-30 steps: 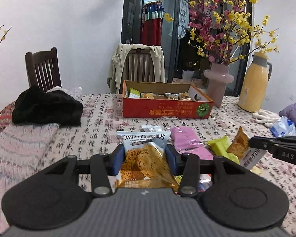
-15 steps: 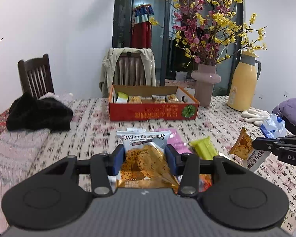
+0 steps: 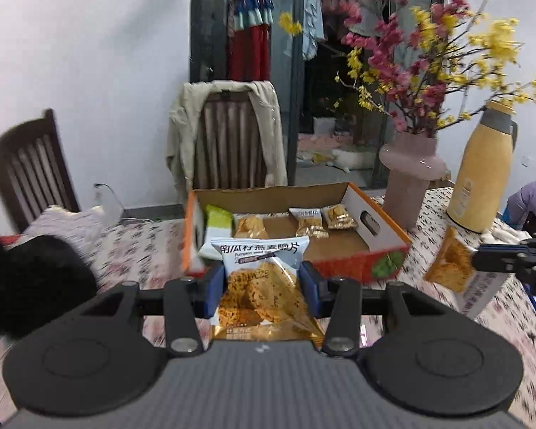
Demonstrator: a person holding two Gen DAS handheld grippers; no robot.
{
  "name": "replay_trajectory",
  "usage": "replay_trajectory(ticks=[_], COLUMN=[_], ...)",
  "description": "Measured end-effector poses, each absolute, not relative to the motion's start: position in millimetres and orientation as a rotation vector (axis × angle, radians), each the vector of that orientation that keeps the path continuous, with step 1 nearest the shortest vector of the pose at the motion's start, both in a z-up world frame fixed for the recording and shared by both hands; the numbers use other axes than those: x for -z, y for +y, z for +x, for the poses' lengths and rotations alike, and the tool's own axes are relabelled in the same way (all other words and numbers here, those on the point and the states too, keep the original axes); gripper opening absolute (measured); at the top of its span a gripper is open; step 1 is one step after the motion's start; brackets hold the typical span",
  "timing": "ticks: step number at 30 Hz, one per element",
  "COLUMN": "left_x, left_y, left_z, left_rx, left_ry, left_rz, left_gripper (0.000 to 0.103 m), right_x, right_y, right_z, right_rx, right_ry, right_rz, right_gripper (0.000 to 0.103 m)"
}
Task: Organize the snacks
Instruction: 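Carry both packets into the red box and open both tools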
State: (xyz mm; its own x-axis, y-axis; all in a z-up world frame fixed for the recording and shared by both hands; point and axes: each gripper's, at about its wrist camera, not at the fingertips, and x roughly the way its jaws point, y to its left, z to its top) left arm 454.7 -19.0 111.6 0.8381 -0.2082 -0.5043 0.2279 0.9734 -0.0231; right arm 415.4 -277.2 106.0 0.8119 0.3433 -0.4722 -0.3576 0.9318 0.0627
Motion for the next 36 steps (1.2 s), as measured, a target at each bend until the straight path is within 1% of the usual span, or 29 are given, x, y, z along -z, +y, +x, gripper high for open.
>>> replay_trajectory(ticks=[8,11,14,20,25,26,27,29,31,36], left_x=[-89,-81,-69,-42,-27,-24,-22,-21,-22,-35], left_y=[-31,-36,-44,-62,-65,-65,-65,-65,-64,-54], left_z=[603,644,688,745,767,766,763,760,756,737], left_rx=[0.235,0.219,0.211,0.189,0.181,0.185,0.194,0.206,0.217,0.192], left_ry=[0.642,0.665,0.728,0.78,0.811,0.802,0.79,0.785,0.792,0.787], left_rz=[0.008,0.01,-0.008,-0.026,-0.091,-0.092,-0.085,-0.079,-0.074,-0.053], left_gripper=[0.046,0.046,0.046,0.046,0.046,0.05,0.055,0.056,0.058,0.06], right_x=[-85,-73,-61,-41,-20,-18,-15,-14,-14,-22], right_y=[-244,-229,-220,-218,-222,-224,-226,-232,-238,-246], right_z=[568,618,666,732,757,758,757,756,752,733], right_rx=[-0.326,-0.317,-0.312,-0.308,-0.286,-0.283,-0.264,-0.238,-0.225,-0.213], right_ry=[0.561,0.595,0.634,0.681,0.727,0.738,0.739,0.725,0.72,0.715], right_rz=[-0.013,-0.03,-0.013,0.079,0.139,0.136,0.131,0.12,0.129,0.109], right_gripper=[0.005,0.005,0.005,0.005,0.006,0.011,0.012,0.021,0.027,0.03])
